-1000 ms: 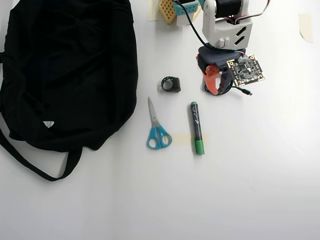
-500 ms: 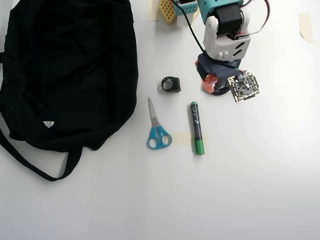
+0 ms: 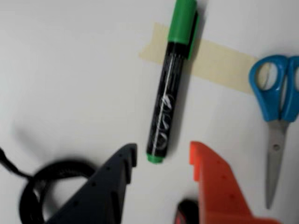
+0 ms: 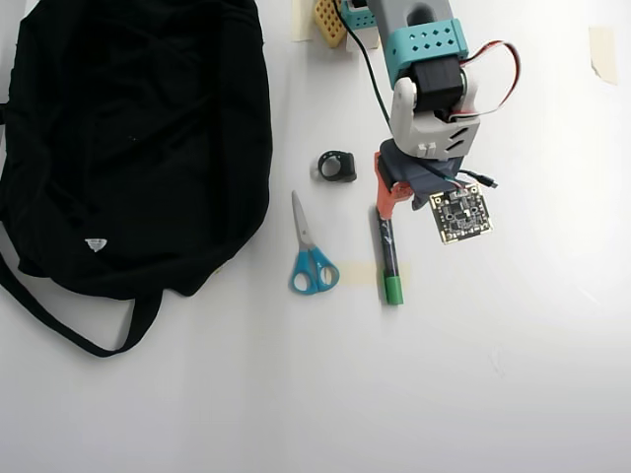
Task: Put the green marker into the black bag
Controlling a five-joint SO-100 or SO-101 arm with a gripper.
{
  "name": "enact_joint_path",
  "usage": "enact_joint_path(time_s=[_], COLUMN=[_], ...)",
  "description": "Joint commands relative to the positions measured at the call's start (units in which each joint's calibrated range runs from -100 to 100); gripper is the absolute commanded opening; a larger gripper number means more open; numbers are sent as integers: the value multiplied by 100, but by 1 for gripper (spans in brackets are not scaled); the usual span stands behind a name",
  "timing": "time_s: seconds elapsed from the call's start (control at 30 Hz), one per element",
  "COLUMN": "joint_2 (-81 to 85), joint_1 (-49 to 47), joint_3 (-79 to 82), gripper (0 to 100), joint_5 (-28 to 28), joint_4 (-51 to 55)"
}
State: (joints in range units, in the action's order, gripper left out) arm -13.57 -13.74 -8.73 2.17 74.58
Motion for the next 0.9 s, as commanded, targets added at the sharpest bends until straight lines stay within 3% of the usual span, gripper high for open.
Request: enact_joint_path(time_s=[0.0,0.43,0.87], joint_2=[-111,-419,-933], joint_1=[102,35,-167], joint_3=[-412,-538,-574], gripper=[16,23,24], joint_5=[-175,-836,-847], joint_4=[-25,18,-34])
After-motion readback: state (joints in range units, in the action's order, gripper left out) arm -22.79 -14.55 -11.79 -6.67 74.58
